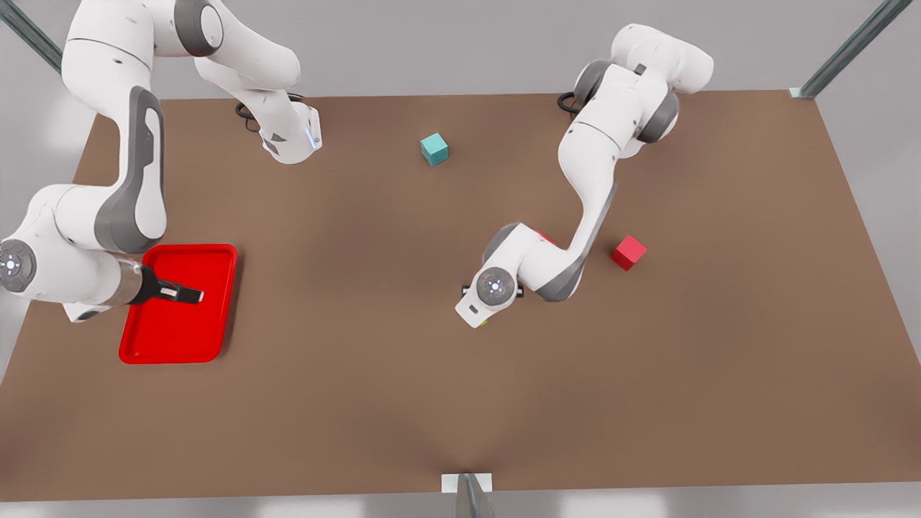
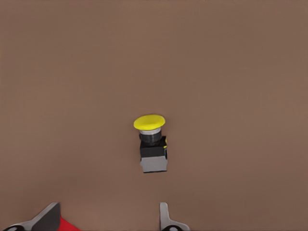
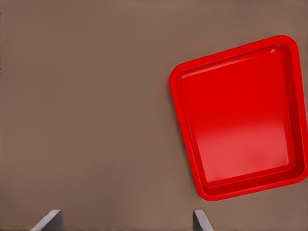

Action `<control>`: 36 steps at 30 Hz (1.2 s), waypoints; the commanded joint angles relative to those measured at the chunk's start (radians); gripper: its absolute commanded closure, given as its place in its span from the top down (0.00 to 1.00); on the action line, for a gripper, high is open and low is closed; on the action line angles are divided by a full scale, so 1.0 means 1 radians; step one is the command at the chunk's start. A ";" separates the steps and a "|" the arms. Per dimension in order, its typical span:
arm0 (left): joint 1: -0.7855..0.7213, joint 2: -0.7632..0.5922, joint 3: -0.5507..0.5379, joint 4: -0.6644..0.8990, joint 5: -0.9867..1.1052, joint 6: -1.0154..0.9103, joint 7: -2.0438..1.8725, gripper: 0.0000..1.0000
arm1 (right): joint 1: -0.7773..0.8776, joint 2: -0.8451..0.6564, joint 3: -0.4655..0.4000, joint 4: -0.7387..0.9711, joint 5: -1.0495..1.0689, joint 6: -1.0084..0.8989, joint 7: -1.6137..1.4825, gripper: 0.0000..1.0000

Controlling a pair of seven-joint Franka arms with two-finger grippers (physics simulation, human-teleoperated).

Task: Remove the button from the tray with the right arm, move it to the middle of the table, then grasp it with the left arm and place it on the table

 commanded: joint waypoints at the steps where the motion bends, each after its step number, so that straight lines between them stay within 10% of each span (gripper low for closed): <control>1: -0.008 0.014 0.002 0.000 0.000 0.077 -0.221 1.00 | 0.000 0.001 0.000 0.001 0.004 0.000 -0.233 1.00; 36: -0.051 0.141 0.012 0.019 0.000 0.212 -0.096 1.00 | 0.002 0.063 0.000 0.079 -0.005 -0.009 -0.187 1.00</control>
